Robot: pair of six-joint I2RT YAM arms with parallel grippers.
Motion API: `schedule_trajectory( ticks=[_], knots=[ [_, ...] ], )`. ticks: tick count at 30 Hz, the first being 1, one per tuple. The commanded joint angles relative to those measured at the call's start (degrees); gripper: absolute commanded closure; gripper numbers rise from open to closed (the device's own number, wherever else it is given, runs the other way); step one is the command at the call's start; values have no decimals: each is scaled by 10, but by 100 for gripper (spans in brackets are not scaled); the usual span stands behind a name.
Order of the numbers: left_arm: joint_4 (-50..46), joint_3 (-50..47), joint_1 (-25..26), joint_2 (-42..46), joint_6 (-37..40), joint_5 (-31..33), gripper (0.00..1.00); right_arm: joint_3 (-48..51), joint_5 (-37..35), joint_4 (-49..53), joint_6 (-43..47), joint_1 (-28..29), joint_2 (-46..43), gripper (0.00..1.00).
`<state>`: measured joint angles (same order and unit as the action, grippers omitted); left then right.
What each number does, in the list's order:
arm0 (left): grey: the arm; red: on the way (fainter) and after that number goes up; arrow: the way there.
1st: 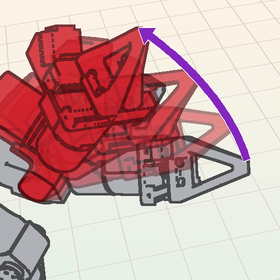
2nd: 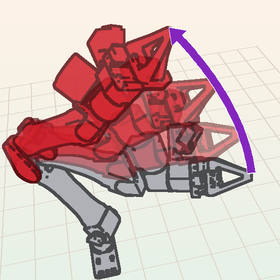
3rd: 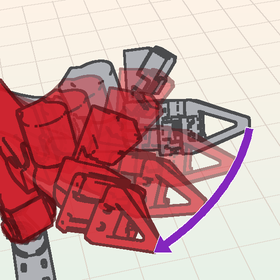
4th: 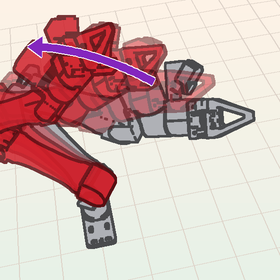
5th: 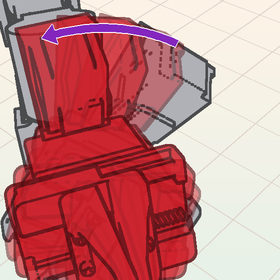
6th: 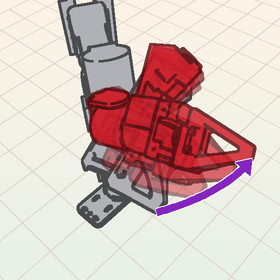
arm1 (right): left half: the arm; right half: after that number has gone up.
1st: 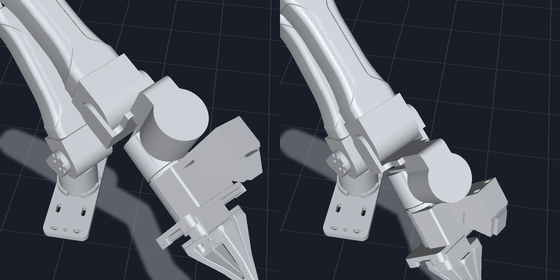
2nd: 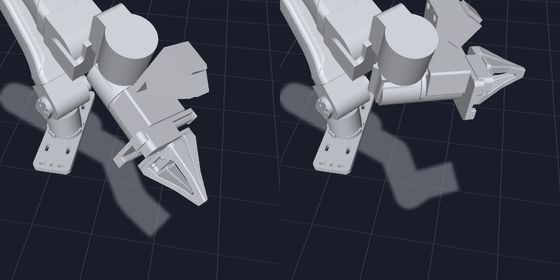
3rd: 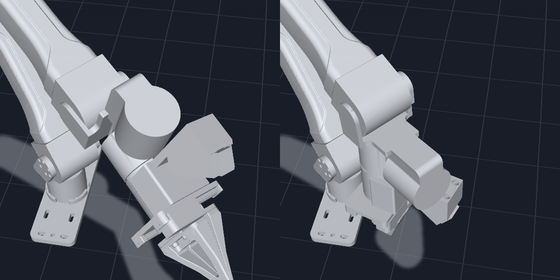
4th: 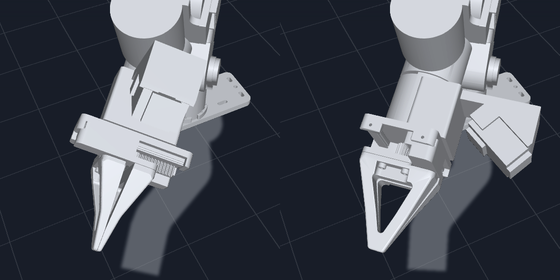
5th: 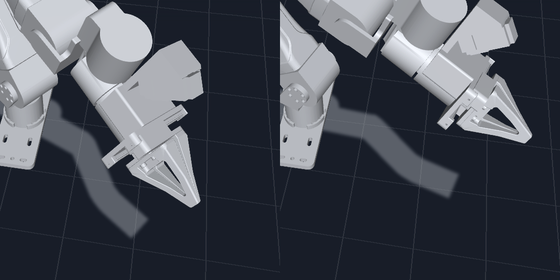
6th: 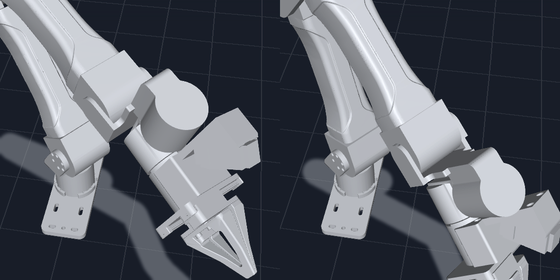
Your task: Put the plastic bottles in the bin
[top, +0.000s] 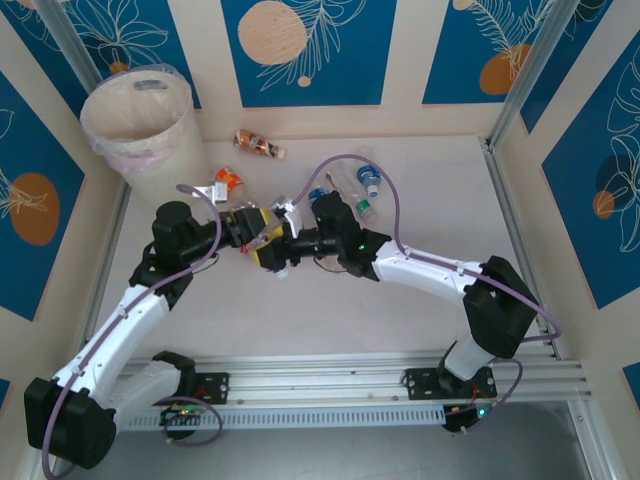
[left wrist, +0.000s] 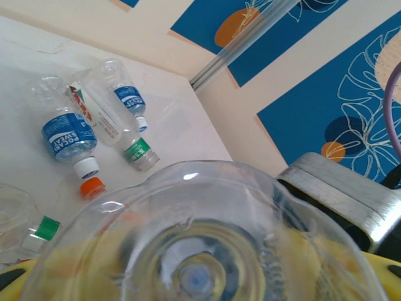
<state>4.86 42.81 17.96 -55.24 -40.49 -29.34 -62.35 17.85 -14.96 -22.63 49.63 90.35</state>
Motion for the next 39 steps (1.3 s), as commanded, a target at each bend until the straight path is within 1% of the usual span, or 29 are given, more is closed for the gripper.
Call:
schedule_trajectory(
  ticks=[1, 4, 6, 7, 10, 12, 14, 17, 20, 22, 25, 27, 32, 36, 39],
  knots=[
    [-30, 9, -6, -1, -1, 58, 47, -7, 9, -28, -4, -11, -16, 26],
    [-40, 12, -19, 1, -21, 94, 46, 12, 22, -33, 13, -26, -39, 13],
    [-36, 18, -29, 0, -23, 99, 46, 20, 22, -17, 32, -38, -58, 2],
    [-37, 26, -35, 0, -18, 103, 46, 23, 20, -4, 39, -46, -68, 0],
    [-67, 64, -48, 0, 4, 148, 47, 26, -1, 29, 47, -77, -96, 0],
    [-97, 94, -53, -1, 28, 201, 47, 26, -24, 44, 42, -100, -109, 0],
    [-117, 121, -58, -3, 50, 273, 47, 22, -61, 59, 33, -121, -119, 1],
    [-113, 155, -69, -10, 76, 350, 48, 24, -138, 66, 12, -136, -131, 0],
    [-118, 208, -79, -30, 113, 400, 48, 31, -221, 73, -23, -144, -138, 0],
    [-118, 243, -85, -47, 139, 425, 48, 43, -244, 67, -46, -152, -141, 0],
    [-110, 295, -97, -70, 185, 469, 48, 51, -256, 68, -63, -159, -144, 0],
    [-109, 328, -114, -87, 206, 483, 48, 47, -263, 83, -60, -159, -145, 0],
    [-110, 398, -165, -145, 244, 487, 48, 54, -278, 94, -61, -160, -149, 1],
    [-98, 431, -195, -180, 283, 498, 48, 57, -282, 100, -66, -161, -146, 0],
    [-75, 442, -218, -198, 314, 492, 48, 62, -298, 113, -79, -161, -152, 0]
  ],
)
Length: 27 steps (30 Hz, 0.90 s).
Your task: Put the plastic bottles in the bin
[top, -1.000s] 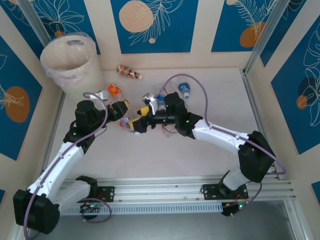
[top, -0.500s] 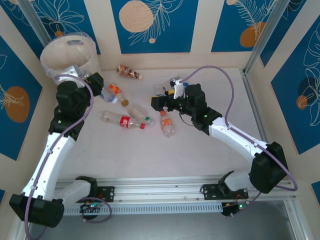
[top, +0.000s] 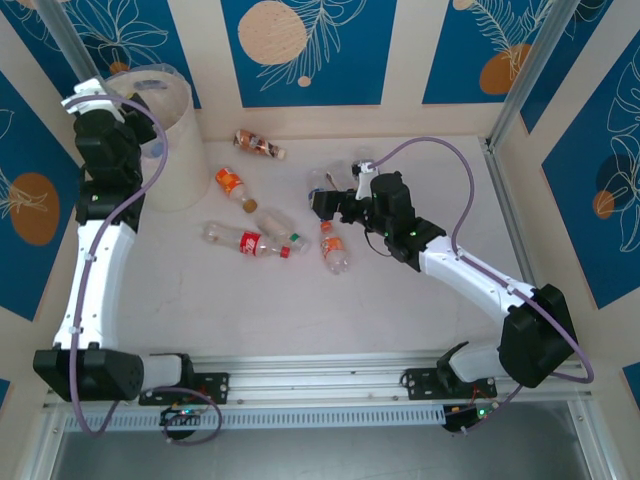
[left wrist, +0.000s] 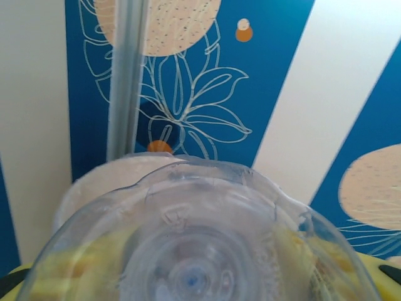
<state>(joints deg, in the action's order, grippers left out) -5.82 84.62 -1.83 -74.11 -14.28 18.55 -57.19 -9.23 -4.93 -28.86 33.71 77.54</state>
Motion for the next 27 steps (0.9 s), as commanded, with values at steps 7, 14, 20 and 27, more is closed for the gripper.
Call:
schedule_trajectory(
  ticks=[7, 14, 20, 27],
  knots=[
    [43, 79, -46, -79, 113, -1, 47, 82, -46, -4, -63, 4, -71, 0],
    [20, 159, -83, -145, 116, -14, 47, 89, -47, 6, -61, 5, -78, 0],
    [-22, 231, -128, -196, 32, -78, 45, 75, -59, 8, -50, 10, -64, 0],
    [-79, 307, -142, -285, -25, -134, 43, 46, -70, 22, -31, 11, -21, 0]
  ],
)
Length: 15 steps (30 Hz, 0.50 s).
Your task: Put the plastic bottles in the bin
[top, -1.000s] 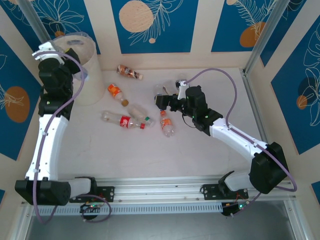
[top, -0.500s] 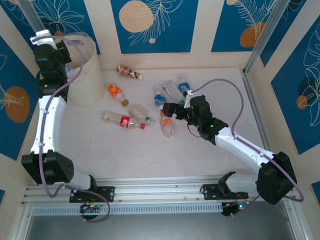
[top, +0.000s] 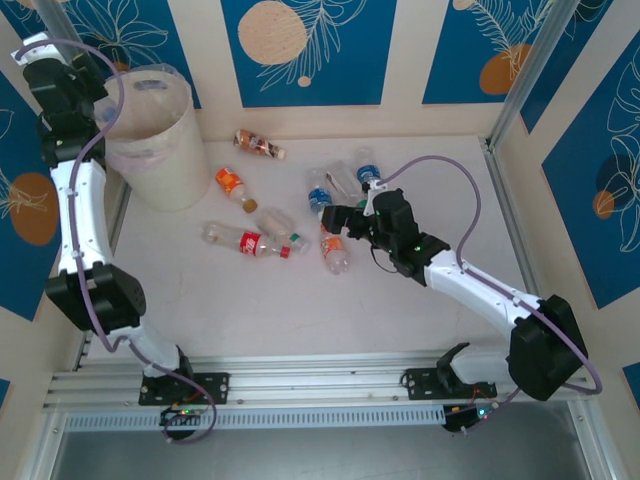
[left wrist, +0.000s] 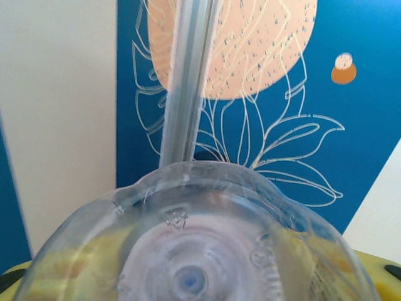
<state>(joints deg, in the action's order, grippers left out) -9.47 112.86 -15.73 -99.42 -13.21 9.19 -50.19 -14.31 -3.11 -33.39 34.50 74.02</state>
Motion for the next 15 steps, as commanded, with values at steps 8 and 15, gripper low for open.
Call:
schedule_trajectory(
  ticks=[8, 15],
  knots=[
    [-129, 104, -5, -80, -95, -61, 0, -67, -12, 29, 33, 14, 67, 0],
    [-91, -8, 8, 47, -151, -95, 0, -42, -37, 0, 47, 18, 48, 0]
  ],
)
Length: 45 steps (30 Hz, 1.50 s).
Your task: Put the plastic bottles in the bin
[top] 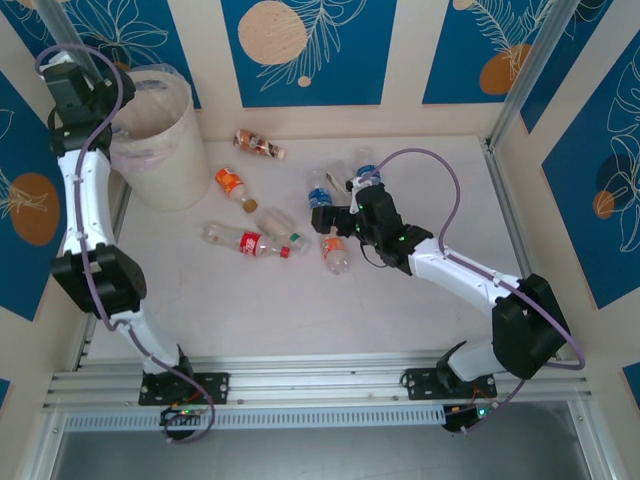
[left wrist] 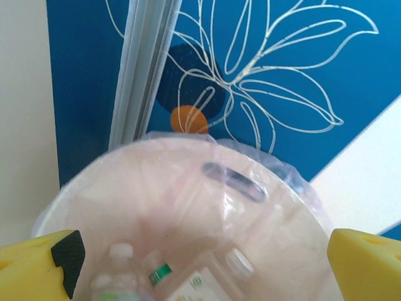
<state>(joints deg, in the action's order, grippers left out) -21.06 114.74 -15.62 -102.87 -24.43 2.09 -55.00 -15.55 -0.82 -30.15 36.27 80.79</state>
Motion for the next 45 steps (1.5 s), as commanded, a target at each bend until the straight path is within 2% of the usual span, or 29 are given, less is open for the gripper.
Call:
schedule_trajectory(
  ticks=[1, 4, 7, 10, 13, 16, 20, 23, 30, 35, 40, 45],
  knots=[
    [25, -46, 16, 102, -46, -18, 0, 12, -26, -35, 12, -1, -20, 1],
    [8, -92, 40, 146, -93, -6, 0, 21, -14, -64, 0, -12, -14, 0],
    [60, -204, 70, 209, -147, 20, 0, 18, 13, -83, -21, -27, -3, 1],
    [102, -301, 112, 262, -168, 51, 0, 13, 36, -90, -31, -39, -1, 0],
    [58, -324, 154, 287, -159, 44, 0, 4, 50, -81, -24, -45, -4, 0],
    [26, -372, 212, 327, -150, 71, 0, 1, 52, -64, -17, -47, -9, 0],
    [18, -469, 284, 377, -184, 125, 0, 26, 72, -79, -5, -51, -20, 1],
    [13, -518, 320, 388, -227, 138, 0, 43, 62, -85, 0, -52, -36, 0],
    [25, -584, 395, 348, -302, 143, 0, 104, 10, -139, 3, -61, -84, 0],
    [-22, -608, 404, 309, -442, 191, 0, 165, -8, -144, -7, -61, -149, 1],
    [-74, -561, 404, 227, -511, 186, 0, 236, 1, -161, -3, -64, -206, 1],
    [-156, -492, 401, 133, -607, 169, 0, 235, 16, -143, 46, -69, -217, 0]
  ],
)
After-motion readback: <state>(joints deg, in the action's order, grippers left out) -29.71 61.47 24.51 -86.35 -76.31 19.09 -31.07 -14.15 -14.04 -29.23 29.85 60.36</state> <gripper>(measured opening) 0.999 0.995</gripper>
